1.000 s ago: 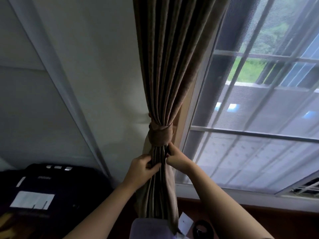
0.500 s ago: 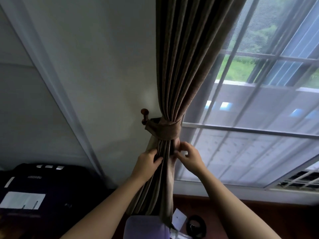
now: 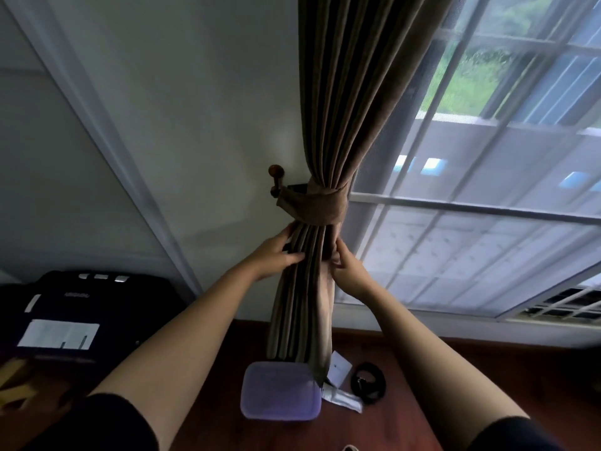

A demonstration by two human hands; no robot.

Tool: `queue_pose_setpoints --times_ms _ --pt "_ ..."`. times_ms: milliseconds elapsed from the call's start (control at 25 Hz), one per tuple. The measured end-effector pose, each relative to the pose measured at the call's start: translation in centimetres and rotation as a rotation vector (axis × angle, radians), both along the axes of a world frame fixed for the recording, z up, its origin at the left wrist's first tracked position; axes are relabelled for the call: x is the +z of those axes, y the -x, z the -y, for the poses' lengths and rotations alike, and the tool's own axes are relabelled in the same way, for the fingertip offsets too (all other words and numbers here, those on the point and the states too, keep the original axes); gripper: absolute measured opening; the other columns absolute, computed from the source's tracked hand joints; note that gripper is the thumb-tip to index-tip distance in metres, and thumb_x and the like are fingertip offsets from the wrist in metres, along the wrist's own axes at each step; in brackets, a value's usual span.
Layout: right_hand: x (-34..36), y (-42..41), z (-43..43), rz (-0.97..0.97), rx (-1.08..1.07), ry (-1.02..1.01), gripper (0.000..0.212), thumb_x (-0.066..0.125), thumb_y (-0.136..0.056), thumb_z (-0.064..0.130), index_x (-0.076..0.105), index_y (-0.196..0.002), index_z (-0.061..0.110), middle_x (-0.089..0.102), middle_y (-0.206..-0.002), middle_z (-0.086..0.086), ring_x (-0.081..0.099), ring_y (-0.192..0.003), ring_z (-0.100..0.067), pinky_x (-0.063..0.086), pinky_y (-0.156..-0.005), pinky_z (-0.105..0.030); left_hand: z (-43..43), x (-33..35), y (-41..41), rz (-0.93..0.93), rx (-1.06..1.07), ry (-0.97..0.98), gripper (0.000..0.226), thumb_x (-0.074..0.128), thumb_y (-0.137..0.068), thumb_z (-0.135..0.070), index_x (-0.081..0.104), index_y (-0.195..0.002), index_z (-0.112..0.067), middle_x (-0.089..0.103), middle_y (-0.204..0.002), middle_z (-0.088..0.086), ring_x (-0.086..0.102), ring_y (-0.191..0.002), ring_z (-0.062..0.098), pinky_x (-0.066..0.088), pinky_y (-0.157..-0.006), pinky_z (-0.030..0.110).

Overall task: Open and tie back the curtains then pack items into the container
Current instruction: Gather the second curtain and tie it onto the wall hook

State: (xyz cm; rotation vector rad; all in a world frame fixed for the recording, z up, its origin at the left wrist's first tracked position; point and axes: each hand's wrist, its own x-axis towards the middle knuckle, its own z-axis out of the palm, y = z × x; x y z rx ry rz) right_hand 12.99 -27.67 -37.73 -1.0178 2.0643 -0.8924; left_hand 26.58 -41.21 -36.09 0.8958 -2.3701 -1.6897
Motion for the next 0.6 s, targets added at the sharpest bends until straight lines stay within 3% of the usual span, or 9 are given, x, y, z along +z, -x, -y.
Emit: queue_pose_setpoints --times_ms 160,240,280,360,480,600 --pt "0.0 -0.4 2.3 0.124 0.038 -0.032 0.08 0.046 -0.09 0.002 -0.002 -0.15 0.023 0.034 -0.143 -0.003 0.04 -0.124 -0.019 0.043 -0.093 -0.02 0.7 0.6 0.6 0.021 -0.038 -0.034 0.082 0.061 -0.085 -0.004 0.015 -0.148 -0.029 0.045 -0.141 0.002 0.05 -0.123 0.024 0.047 -0.099 0.044" --pt "-0.5 -1.2 3.5 0.221 0.045 -0.062 0.08 0.046 -0.091 0.004 -0.004 -0.15 0.026 0.022 -0.151 -0.003 0.035 -0.131 -0.028 0.046 -0.096 -0.041 1.0 1.0 0.3 0.011 -0.042 -0.056 0.089 0.062 -0.083 0.001 0.01 -0.148 -0.03 0.041 -0.142 -0.002 0.053 -0.117 0.024 0.053 -0.088 0.039" --pt "-0.7 -1.7 4.2 0.257 0.063 -0.069 0.076 0.045 -0.092 0.005 0.0 -0.15 0.025 0.024 -0.149 -0.004 0.035 -0.131 -0.03 0.048 -0.089 -0.046 1.1 1.2 0.0 0.0 -0.031 -0.059 0.092 0.062 -0.081 0.003 0.008 -0.148 -0.029 0.04 -0.141 -0.003 0.056 -0.111 0.023 0.055 -0.08 0.035" --pt "-1.0 -3.1 5.4 0.309 0.053 -0.017 0.06 0.042 -0.095 0.002 0.017 -0.148 0.014 0.038 -0.142 -0.011 0.043 -0.127 -0.033 0.05 -0.081 -0.038 1.5 1.4 -0.9 -0.013 0.02 -0.073 0.092 0.062 -0.079 0.007 0.009 -0.146 -0.027 0.041 -0.138 0.001 0.061 -0.1 0.022 0.058 -0.07 0.036" --pt "-1.1 -5.0 7.3 0.374 0.129 -0.02 0.047 0.042 -0.097 0.009 0.029 -0.143 0.013 0.048 -0.13 -0.011 0.053 -0.113 -0.027 0.053 -0.075 -0.027 2.4 1.5 -3.1 -0.001 0.079 -0.087 0.093 0.062 -0.079 0.007 0.009 -0.146 -0.031 0.045 -0.131 0.003 0.063 -0.099 0.029 0.058 -0.074 0.052" --pt "-1.6 -5.7 8.8 0.421 0.227 -0.153 0.046 0.04 -0.098 0.023 0.03 -0.143 0.021 0.048 -0.129 -0.007 0.054 -0.111 -0.026 0.053 -0.087 -0.048 3.2 1.7 -4.6 0.012 0.096 -0.064 0.097 0.062 -0.079 0.007 0.007 -0.145 -0.038 0.044 -0.127 -0.003 0.064 -0.101 0.032 0.057 -0.074 0.055"
